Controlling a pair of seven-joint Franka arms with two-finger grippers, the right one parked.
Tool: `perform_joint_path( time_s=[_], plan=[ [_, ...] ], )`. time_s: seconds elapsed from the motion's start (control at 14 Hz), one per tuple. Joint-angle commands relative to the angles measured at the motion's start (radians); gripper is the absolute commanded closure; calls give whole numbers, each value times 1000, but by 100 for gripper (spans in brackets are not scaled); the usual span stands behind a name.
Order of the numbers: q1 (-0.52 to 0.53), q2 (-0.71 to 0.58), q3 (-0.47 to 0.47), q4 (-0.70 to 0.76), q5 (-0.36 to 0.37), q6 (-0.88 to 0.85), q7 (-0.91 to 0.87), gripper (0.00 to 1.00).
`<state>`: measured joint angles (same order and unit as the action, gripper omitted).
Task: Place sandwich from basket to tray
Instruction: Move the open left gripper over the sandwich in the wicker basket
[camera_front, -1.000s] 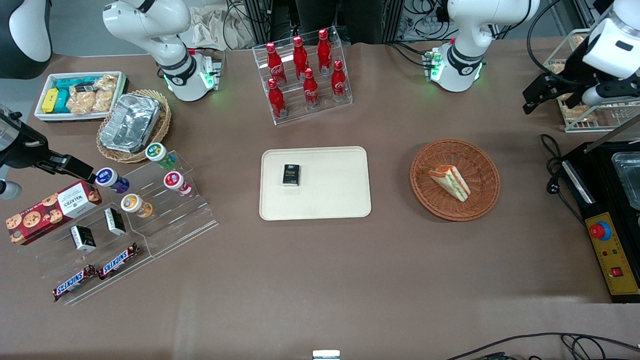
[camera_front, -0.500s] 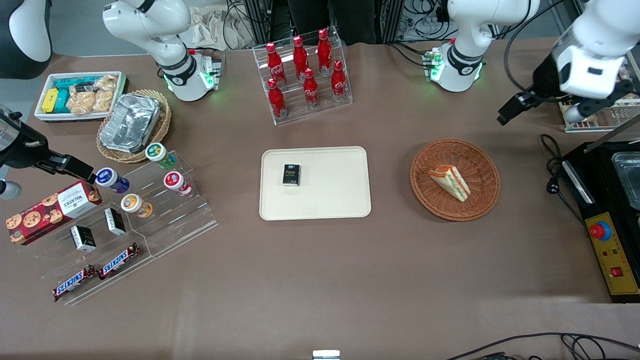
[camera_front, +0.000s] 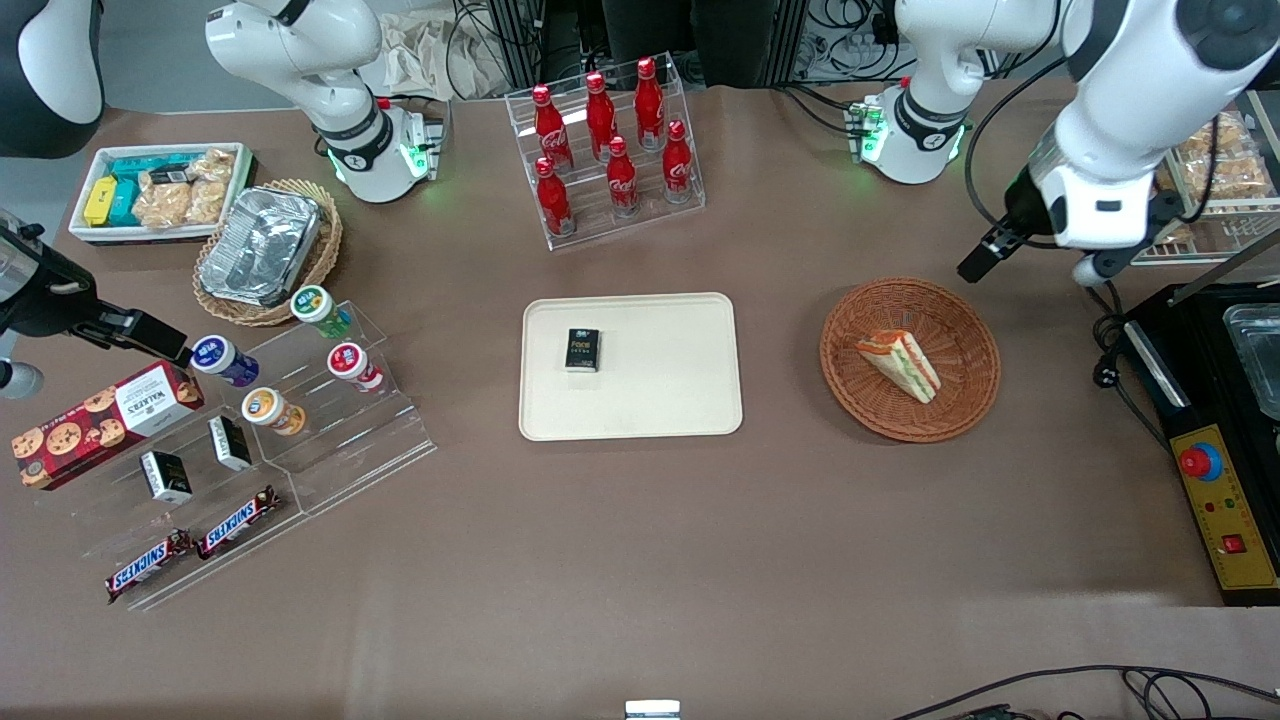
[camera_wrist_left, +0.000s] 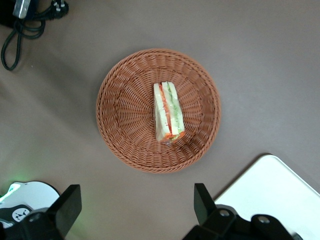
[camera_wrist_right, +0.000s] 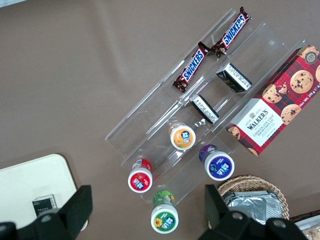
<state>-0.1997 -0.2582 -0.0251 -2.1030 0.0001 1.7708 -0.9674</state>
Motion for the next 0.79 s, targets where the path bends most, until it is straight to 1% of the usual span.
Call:
perform_joint_path(
  time_s=[0.0, 0.21, 0.71],
  plan=[
    [-7, -13, 5, -80, 18, 93, -83, 0],
    [-7, 5, 5, -166, 18, 229, -112, 0],
    [-9, 140, 5, -170, 20, 334, -178, 0]
  ],
)
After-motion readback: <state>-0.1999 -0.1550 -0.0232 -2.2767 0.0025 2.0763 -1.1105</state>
